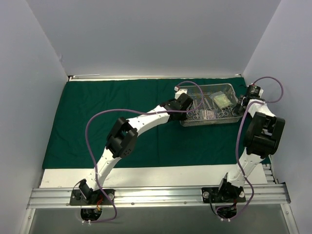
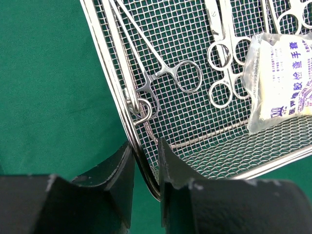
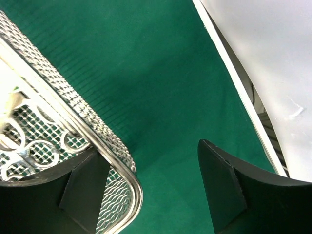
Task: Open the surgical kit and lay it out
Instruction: Move the container from the surgical kit.
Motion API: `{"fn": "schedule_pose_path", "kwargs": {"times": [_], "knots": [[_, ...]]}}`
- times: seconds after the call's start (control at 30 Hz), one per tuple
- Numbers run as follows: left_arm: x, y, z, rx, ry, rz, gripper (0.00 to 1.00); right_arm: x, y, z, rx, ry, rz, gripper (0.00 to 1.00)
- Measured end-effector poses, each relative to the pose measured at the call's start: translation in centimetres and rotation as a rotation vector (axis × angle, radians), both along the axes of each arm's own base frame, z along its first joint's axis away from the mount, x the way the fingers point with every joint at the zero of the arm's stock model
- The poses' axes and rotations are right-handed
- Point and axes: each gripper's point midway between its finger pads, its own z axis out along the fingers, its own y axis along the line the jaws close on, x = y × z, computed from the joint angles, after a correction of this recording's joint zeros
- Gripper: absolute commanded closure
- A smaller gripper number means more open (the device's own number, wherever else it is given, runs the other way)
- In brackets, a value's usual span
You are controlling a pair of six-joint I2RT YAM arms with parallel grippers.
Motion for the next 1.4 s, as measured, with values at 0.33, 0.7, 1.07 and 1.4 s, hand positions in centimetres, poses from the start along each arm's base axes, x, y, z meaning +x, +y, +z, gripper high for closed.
{"fn": "schedule_pose_path", "kwargs": {"times": [0.33,0.7,1.07,1.4], "knots": [[1.0,1.2,-0.1,0.008,0.021,-0.028,0.72,2.2,0.2,6.4,0.008,-0.241,-0.032,0.23],[1.1,1.7,-0.3,0.026,0.039,-0.096,0.6,3.0,2.1,14.1,0.075,-0.51,-0.044,0.15],[0.5,3.5,0.7,0.027,0.1,-0.057,0.19,3.2,9.2,16.6,0.165,-0.535,0.112,0.14],[5.8,14.7,11.0,-0.051,-0.019,0.11,0.11,0.7,18.9,19.1,0.269,-0.574,0.365,0.14]]}}
